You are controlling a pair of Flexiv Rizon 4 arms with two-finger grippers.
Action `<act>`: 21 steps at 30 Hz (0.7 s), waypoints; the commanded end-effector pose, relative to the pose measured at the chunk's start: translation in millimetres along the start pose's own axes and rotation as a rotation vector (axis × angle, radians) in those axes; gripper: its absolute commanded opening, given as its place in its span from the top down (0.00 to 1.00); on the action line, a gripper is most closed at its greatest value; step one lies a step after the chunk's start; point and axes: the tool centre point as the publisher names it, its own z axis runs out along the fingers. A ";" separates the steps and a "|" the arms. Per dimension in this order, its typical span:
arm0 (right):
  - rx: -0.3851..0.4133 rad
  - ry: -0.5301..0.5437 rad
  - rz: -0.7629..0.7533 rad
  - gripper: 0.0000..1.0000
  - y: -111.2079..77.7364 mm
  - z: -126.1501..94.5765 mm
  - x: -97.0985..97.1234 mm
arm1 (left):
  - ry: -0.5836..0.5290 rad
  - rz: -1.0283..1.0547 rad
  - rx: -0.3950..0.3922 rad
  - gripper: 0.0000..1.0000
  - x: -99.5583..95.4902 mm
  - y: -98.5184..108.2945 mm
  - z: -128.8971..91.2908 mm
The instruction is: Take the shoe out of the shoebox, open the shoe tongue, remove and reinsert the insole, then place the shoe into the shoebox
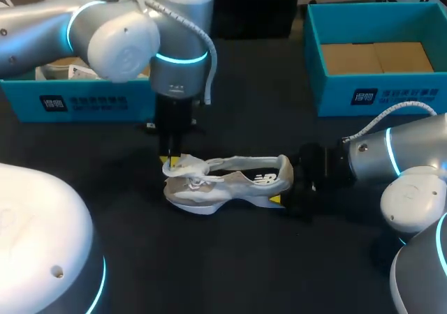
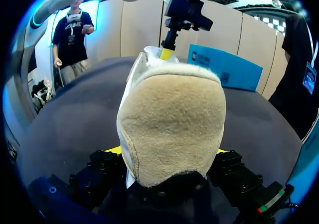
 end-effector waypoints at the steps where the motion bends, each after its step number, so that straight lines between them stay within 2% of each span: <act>1: 0.004 -0.002 0.000 1.00 -1.0 -1.0 0.7 | 0.015 -0.008 0.009 1.00 -3.6 -2.2 13.8; 4: 0.004 -0.002 0.000 1.00 -1.0 -1.0 0.7 | 0.020 -0.021 0.001 0.98 -3.8 -2.4 18.2; 7: 0.004 -0.002 0.000 1.00 -1.0 -1.0 0.7 | 0.041 -0.007 0.007 0.88 -4.9 -0.1 19.2; 11: 0.004 -0.002 0.000 1.00 -1.0 -1.0 0.7 | 0.069 0.007 0.001 0.58 -7.5 3.5 16.8; 13: 0.004 -0.002 0.000 1.00 -1.0 -1.0 0.7 | 0.099 0.037 0.022 0.22 -10.4 6.8 14.5; 15: 0.004 -0.002 0.000 1.00 -1.0 -1.0 0.7 | 0.109 0.057 0.039 0.07 -12.8 9.5 12.3; 17: 0.004 -0.002 0.000 1.00 -1.0 -1.0 0.7 | 0.125 0.084 0.040 0.00 -14.8 11.2 8.5; 21: 0.004 -0.002 0.000 1.00 -1.0 -1.0 0.7 | 0.163 0.152 0.083 0.00 -17.5 14.3 -4.1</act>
